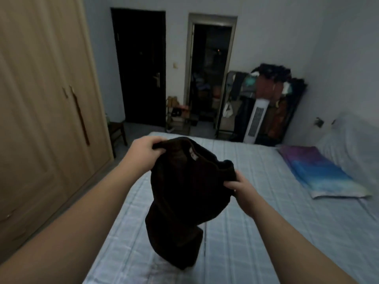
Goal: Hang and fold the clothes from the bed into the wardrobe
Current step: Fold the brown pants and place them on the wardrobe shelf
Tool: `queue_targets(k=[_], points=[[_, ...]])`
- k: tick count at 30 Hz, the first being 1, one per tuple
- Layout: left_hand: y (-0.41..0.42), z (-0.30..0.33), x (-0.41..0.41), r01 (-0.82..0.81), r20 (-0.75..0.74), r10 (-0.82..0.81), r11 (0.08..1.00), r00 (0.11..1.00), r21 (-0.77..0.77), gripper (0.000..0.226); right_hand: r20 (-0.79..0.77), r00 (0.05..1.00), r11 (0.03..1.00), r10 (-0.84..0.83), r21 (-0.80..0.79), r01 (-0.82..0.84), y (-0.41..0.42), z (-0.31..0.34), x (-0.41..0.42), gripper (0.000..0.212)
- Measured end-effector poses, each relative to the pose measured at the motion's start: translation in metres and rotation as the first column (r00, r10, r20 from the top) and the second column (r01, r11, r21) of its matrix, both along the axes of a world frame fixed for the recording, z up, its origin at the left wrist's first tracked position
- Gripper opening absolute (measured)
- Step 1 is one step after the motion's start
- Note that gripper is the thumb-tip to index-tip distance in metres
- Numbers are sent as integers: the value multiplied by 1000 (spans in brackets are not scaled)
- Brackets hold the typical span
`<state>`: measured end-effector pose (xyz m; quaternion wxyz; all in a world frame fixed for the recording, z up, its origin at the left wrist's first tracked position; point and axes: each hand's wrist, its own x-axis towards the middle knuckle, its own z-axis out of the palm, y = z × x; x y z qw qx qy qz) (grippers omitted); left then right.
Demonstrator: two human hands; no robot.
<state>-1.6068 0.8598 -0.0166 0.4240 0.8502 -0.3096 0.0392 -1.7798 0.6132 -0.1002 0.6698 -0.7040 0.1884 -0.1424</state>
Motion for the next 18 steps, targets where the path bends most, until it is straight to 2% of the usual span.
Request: queue_targets(k=[3,4,6,8,11,15,18], points=[[-17,24,4,-120,-27,118,988,993,-94,18,87,996,999,5,-52,-1,-31,47,-9,54],[-22,29,7,-154,-108,137,973,985,-169,19,117,993,998,-10,-56,17,-40,62,-13,46],[-31,33,13,-219,-353,83,905,932,-365,38,178,982,994,-54,-86,70,-60,89,-24,25],[-47,27,27,-246,-458,11,855,889,-457,44,204,974,974,-99,-180,137,-80,111,-33,10],[-78,43,0,-220,-325,67,861,943,-459,23,230,960,909,-161,-345,235,-104,131,-44,10],[-112,89,-35,-87,-33,81,908,996,-409,18,380,878,857,-291,-304,416,-133,159,-57,8],[-123,137,-43,0,137,59,918,989,-396,20,537,777,753,-329,-346,559,-157,198,-59,13]])
